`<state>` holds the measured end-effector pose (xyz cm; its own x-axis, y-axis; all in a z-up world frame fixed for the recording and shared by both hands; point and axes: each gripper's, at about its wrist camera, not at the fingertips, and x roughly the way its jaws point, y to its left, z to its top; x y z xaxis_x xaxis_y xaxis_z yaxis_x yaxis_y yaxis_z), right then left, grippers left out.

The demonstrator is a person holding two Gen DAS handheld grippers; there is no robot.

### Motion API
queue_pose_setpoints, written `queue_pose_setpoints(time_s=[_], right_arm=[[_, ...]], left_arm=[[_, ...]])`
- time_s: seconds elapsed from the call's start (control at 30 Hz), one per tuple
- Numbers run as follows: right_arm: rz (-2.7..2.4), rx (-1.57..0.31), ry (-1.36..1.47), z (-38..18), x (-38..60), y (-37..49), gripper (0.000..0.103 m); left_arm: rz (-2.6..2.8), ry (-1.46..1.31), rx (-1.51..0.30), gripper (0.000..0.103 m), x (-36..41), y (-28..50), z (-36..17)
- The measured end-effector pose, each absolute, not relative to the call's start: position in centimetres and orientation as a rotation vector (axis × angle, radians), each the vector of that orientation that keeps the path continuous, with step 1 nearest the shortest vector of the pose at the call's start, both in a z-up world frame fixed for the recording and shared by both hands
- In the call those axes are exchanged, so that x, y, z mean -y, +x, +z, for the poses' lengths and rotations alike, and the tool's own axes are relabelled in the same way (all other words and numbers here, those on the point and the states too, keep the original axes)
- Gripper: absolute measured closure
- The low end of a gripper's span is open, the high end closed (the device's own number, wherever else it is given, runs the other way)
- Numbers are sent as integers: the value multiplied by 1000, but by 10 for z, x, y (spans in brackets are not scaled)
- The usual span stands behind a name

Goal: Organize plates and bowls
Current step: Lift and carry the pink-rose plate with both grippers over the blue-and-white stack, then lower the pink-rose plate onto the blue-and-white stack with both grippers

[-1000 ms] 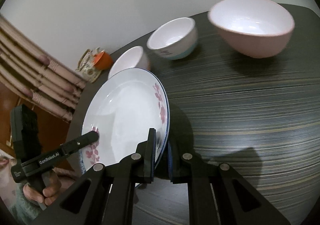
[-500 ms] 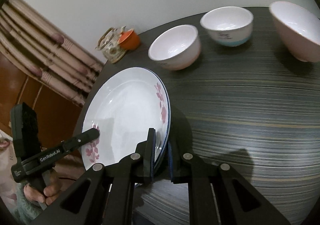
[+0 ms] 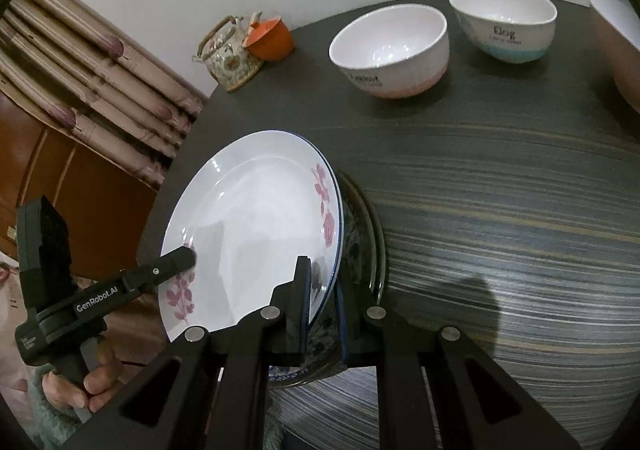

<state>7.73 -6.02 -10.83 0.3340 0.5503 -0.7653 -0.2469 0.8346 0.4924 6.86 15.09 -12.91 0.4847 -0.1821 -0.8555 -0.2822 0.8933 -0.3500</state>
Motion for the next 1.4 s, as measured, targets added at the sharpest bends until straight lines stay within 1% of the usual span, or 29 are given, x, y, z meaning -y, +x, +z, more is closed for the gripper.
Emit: queue_pose_setpoints(time_s=[0.47, 0.77, 0.97, 1.03, 1.23, 1.3, 1.4], right_arm=[[516, -1173, 275, -122, 42, 73, 90], [482, -1192, 260, -125, 32, 78, 90], [456, -1189, 193, -122, 19, 80, 87], [447, -1191, 184, -122, 16, 81, 84], [433, -1197, 130, -121, 3, 82, 72], [416, -1199, 116, -120, -1, 82, 71], [402, -1207, 112, -120, -4, 82, 70]], left_arm=[[91, -516, -1128, 90, -166, 70, -150], [102, -482, -1144, 89, -155, 80, -154], [100, -471, -1143, 89, -150, 82, -154], [102, -464, -1145, 89, -150, 83, -154], [92, -464, -1158, 81, -153, 82, -153], [86, -467, -1159, 76, -154, 82, -152], [85, -456, -1149, 73, -154, 79, -148]])
